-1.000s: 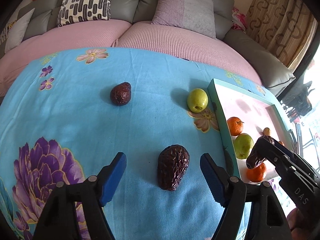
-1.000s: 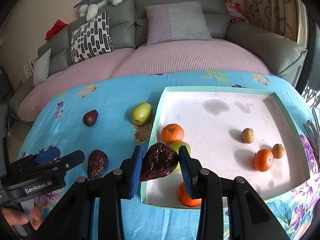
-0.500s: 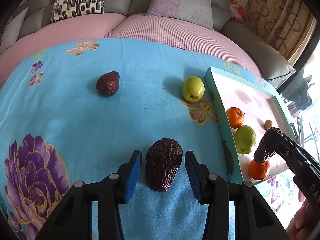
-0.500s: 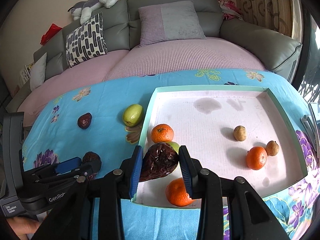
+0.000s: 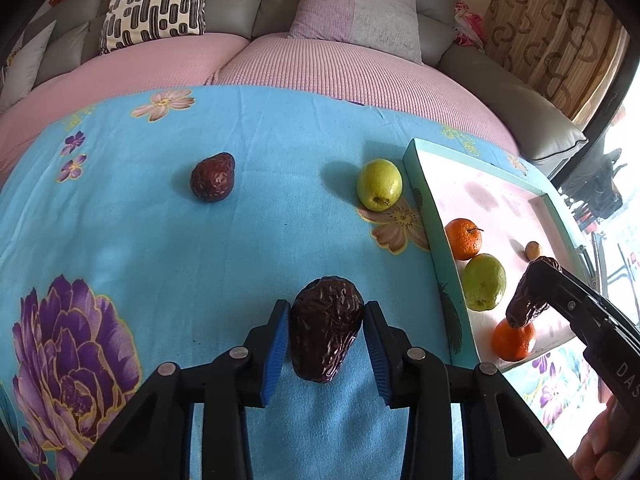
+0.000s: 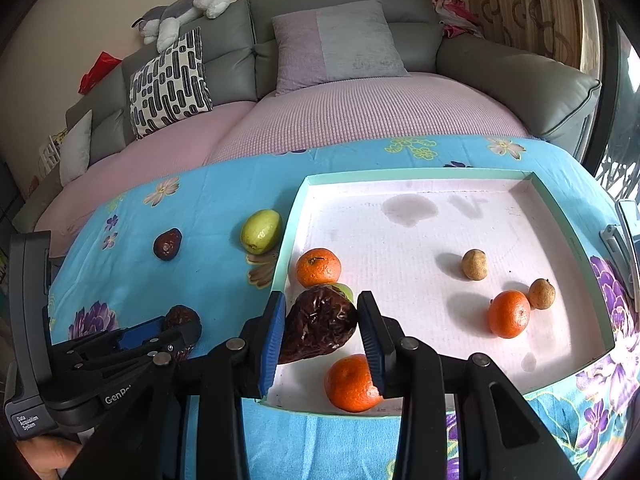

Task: Organize fruits
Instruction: 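Close the left gripper on another dried red date while the right gripper holds its date, then carry both held dried dates over the white tray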

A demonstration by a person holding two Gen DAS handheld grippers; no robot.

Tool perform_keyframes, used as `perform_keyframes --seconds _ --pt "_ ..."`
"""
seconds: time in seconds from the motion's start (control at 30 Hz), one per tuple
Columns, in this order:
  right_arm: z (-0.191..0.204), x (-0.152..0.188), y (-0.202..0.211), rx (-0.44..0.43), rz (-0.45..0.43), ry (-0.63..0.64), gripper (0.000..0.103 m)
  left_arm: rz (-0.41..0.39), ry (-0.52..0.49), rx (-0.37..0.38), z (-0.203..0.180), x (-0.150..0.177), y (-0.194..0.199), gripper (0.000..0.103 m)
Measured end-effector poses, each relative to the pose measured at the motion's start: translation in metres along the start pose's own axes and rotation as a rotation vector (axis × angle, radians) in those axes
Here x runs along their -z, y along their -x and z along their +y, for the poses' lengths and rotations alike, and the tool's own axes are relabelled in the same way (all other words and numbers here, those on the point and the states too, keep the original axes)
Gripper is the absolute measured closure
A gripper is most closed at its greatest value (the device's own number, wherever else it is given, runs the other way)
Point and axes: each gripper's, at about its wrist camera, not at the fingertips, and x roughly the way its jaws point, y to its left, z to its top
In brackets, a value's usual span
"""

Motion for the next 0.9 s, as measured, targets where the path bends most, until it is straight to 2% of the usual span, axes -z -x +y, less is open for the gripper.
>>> perform_keyframes --seconds 0.27,0.47,0.67,0.9 --pt "-0.009 -0.001 0.003 0.011 -0.008 -0.024 0.065 -0.107 -0.017 0.025 -0.009 -0.009 0.03 0.063" --pt "-0.038 -0.001 0.013 0.094 -0.024 -0.088 0.064 -0.154 -0.092 0.082 -0.038 -0.012 0.044 0.063" --pt "-0.076 0.0 0.028 0.199 -0.046 -0.165 0.064 -0.113 -0.19 0.13 -0.08 -0.004 0.033 0.063" --pt "-0.114 0.006 0.043 0.287 -0.062 -0.255 0.064 -0.049 -0.272 0.136 -0.113 0.01 0.015 0.063"
